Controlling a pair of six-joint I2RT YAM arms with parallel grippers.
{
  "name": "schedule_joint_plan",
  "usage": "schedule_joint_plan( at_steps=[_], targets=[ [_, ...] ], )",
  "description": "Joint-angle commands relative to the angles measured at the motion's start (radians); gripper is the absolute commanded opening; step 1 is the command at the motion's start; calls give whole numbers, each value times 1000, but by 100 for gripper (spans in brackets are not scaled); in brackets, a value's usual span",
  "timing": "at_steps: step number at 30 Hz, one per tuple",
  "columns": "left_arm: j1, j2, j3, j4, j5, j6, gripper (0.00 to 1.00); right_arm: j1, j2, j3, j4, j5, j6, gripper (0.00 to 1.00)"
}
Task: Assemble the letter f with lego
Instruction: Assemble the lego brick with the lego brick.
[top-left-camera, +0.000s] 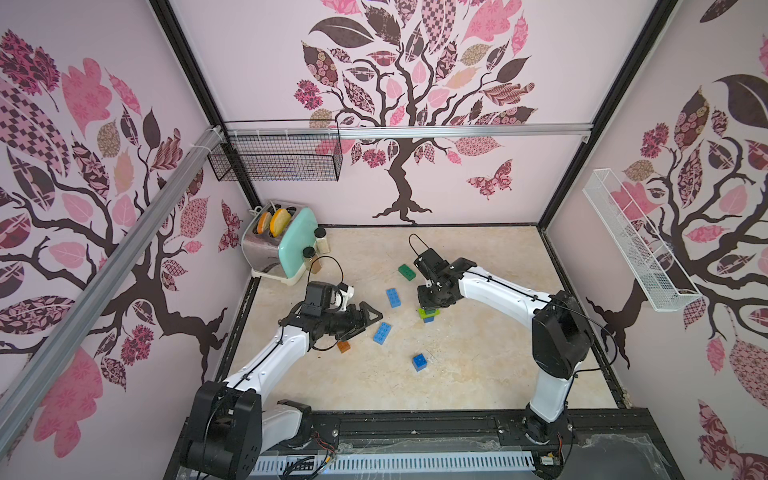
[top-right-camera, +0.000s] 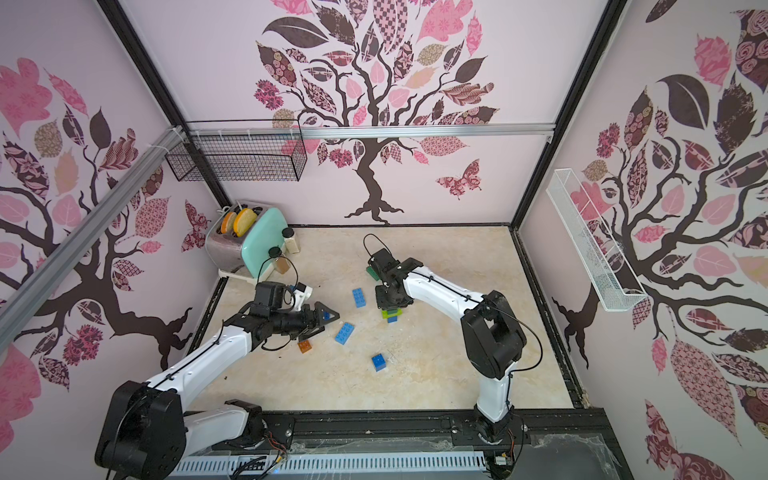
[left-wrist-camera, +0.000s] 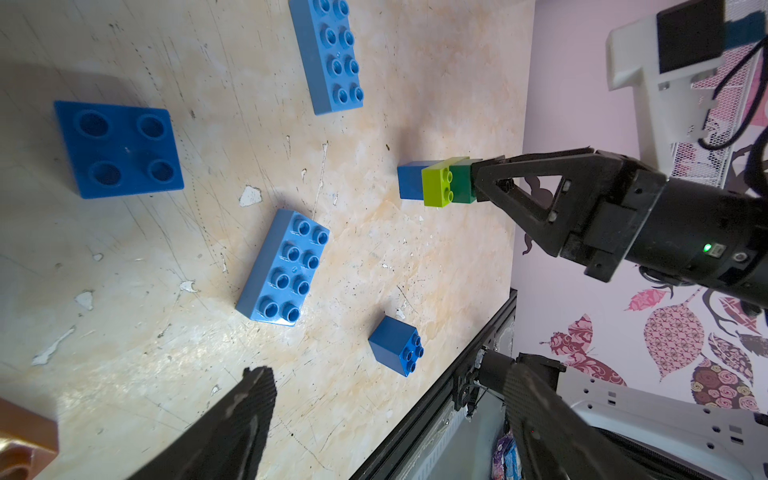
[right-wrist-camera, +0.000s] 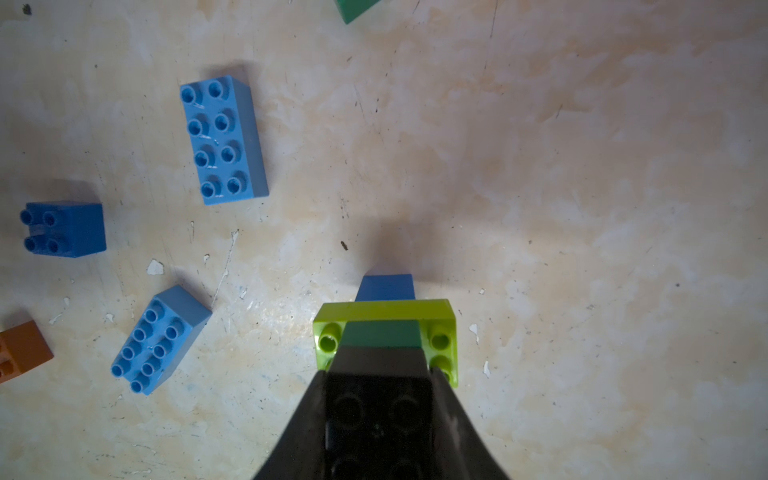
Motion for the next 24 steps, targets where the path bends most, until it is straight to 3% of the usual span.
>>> schedule_joint_plan(
  at_steps=[1, 11, 24],
  targets=[
    [4, -3, 21, -10, -10, 23, 90, 9, 0, -48, -8, 4, 5, 19],
    [5, 7, 21, -11, -16, 23, 90, 17, -8, -117, 29, 13, 1, 18],
    [6, 7, 21, -18, -29, 24, 90, 41, 88, -90, -48, 36, 106, 18]
  ],
)
